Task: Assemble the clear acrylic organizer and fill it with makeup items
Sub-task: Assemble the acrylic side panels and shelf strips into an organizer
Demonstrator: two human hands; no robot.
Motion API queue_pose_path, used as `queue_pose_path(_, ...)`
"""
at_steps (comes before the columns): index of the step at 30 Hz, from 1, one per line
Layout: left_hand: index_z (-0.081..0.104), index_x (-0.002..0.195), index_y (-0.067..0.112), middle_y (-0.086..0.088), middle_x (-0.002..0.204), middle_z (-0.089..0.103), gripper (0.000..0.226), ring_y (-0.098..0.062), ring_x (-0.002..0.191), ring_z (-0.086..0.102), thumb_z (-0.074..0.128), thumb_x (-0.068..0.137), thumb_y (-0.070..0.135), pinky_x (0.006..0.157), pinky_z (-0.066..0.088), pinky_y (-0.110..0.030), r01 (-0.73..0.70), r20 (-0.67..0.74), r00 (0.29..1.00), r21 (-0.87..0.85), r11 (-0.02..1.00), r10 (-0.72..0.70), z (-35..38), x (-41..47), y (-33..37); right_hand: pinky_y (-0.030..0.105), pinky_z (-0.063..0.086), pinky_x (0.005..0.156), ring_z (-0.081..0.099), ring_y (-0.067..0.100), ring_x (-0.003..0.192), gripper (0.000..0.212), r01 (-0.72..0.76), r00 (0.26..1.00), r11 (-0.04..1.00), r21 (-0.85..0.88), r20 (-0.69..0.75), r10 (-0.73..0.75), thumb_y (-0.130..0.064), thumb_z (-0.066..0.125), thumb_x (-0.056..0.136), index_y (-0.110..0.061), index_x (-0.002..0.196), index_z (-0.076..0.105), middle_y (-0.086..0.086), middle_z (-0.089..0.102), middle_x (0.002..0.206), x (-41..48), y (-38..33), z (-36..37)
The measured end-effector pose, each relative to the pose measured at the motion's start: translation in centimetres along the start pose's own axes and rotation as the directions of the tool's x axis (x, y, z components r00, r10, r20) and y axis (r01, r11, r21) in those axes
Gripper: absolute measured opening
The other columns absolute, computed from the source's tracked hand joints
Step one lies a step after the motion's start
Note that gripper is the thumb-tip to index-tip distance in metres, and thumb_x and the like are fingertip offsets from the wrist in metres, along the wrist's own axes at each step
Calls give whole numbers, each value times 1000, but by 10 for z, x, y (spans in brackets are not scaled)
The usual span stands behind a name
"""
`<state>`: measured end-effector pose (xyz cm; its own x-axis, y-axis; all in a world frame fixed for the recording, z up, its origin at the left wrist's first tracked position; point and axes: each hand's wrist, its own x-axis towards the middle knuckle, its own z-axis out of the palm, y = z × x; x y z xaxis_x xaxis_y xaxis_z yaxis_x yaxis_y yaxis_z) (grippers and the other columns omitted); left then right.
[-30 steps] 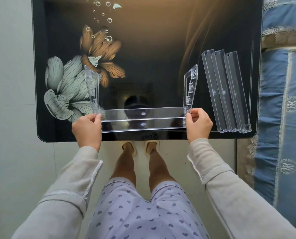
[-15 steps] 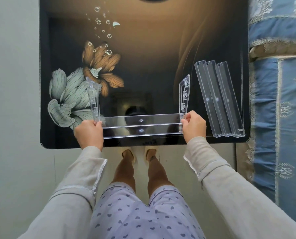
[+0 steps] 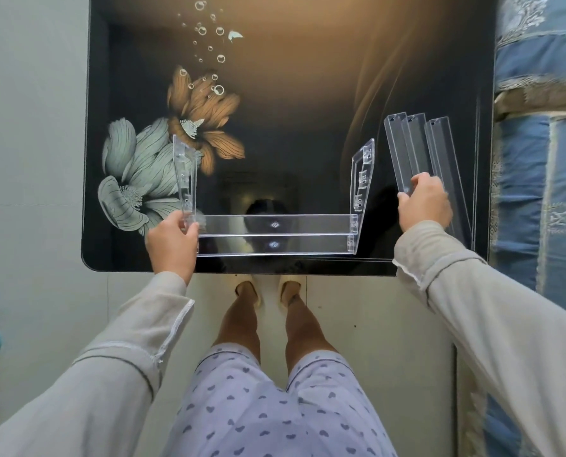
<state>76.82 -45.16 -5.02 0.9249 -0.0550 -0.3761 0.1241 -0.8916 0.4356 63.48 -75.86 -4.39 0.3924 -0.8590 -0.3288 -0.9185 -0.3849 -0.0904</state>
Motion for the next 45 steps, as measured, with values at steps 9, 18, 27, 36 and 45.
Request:
queue_pose_path(9,66,97,4,-21,92,70,18,-38,90,62,61,85,16,87,48,-40,29,66,997,-6,1000,-28,-4,3,-1,42,40,91,58,37,101,26,84,996,976,-203,13,-83,-23,47,94,-4,102,63,19,66,102,0,-5,10)
queue_pose_path(18,61,111,5,-20,103,67,25,-36,98,60,58,87,13,87,46,-37,45,198,979,-13,999,-41,-14,4,0,-5,26,87,50,31,110,14,298,937,908,294,-270,-219,-6,53,89,7,86,59,27,45,123,-36,-22,-31)
queue_pose_path(27,51,131,14,-9,125,62,49,-21,117,57,42,87,-7,102,44,-33,99,201,979,-313,945,-36,-28,8,5,33,50,86,59,20,96,28,639,733,712,291,52,-679,-6,62,85,-4,112,55,12,60,117,-90,-95,-34)
queue_pose_path(36,56,126,12,-8,120,65,40,-10,101,56,44,90,-1,92,43,-22,98,193,981,-394,914,-22,-30,18,4,47,45,90,60,36,104,47,796,588,604,33,193,-785,-1,70,76,-6,122,59,13,66,117,-100,-114,3)
queue_pose_path(45,65,112,11,-7,107,70,30,-12,92,60,45,91,5,81,46,-21,52,118,993,-359,932,-10,-32,18,0,47,45,93,60,36,106,46,797,592,603,33,158,-791,-4,71,77,-7,121,60,13,66,117,-104,-123,10)
